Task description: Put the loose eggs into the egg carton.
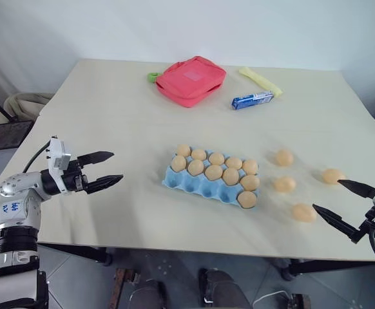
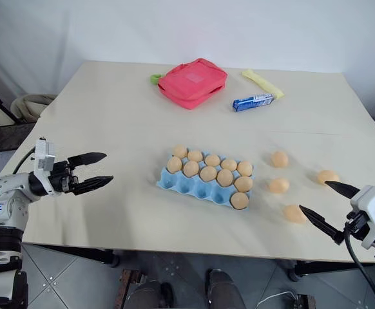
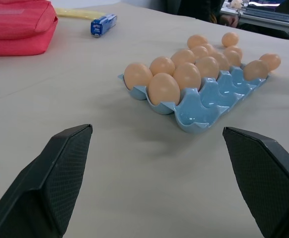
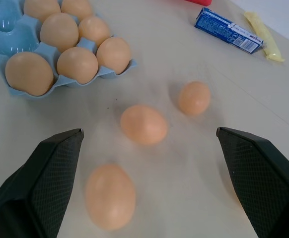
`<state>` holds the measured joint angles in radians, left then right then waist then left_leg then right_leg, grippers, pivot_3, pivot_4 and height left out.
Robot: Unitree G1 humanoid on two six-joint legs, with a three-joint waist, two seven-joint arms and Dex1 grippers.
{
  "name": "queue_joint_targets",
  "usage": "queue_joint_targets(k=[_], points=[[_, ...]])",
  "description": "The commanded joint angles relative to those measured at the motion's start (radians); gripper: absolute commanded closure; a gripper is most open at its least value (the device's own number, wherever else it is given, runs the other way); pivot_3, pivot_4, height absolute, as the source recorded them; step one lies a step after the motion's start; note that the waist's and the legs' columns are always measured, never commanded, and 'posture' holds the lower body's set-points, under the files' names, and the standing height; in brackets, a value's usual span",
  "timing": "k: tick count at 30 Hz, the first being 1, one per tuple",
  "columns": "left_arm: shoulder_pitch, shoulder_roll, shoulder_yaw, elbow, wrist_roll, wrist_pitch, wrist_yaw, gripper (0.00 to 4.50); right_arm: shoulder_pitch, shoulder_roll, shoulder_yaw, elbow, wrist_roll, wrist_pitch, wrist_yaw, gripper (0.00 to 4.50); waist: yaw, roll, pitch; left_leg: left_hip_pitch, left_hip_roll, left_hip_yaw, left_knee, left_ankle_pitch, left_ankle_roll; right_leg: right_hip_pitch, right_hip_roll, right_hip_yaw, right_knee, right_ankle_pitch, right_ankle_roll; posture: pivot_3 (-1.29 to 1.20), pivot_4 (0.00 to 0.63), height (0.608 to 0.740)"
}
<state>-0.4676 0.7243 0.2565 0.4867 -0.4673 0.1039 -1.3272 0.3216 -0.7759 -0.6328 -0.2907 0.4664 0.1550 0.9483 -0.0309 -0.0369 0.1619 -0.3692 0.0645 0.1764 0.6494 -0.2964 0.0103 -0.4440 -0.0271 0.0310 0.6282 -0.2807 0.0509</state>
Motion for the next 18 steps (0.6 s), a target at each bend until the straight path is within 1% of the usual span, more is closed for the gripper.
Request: queue_joint_targets(k=[1,5,14,18], points=[[-0.042,0.005,0.013,0.028,0.015,-0.056,0.018,0.02,-0.001,0.006,-0.029,-0.033,0.023,-0.004,-0.010,0.00,0.000,0.000,0.000,0.000,0.000,0.000,0.000,0.000,0.000,0.000,0.000,0.000,0.000,0.000,0.000,0.00,0.150,0.740],[-0.065,-0.003,0.012,0.044,0.012,-0.026,0.057,0.02,-0.007,0.003,-0.028,-0.033,0.025,0.000,-0.018,0.00,0.001,0.000,0.000,0.000,0.000,0.000,0.001,0.000,0.000,0.000,0.000,0.000,0.000,0.000,0.000,0.00,0.150,0.740],[-0.055,-0.016,-0.005,0.027,-0.015,-0.003,-0.010,0.02,0.010,0.010,-0.057,-0.065,0.032,0.032,-0.062,0.00,0.001,0.000,0.000,0.000,0.000,0.000,0.001,0.000,0.000,0.000,0.000,-0.001,0.000,0.000,0.000,0.00,0.150,0.740],[-0.073,-0.032,-0.019,0.063,-0.006,-0.035,-0.060,0.02,0.030,0.029,-0.082,-0.113,0.052,0.053,-0.097,0.00,0.002,0.000,0.000,0.000,0.000,0.000,0.001,0.000,0.000,0.000,0.000,0.000,0.000,0.000,0.000,0.00,0.150,0.740]])
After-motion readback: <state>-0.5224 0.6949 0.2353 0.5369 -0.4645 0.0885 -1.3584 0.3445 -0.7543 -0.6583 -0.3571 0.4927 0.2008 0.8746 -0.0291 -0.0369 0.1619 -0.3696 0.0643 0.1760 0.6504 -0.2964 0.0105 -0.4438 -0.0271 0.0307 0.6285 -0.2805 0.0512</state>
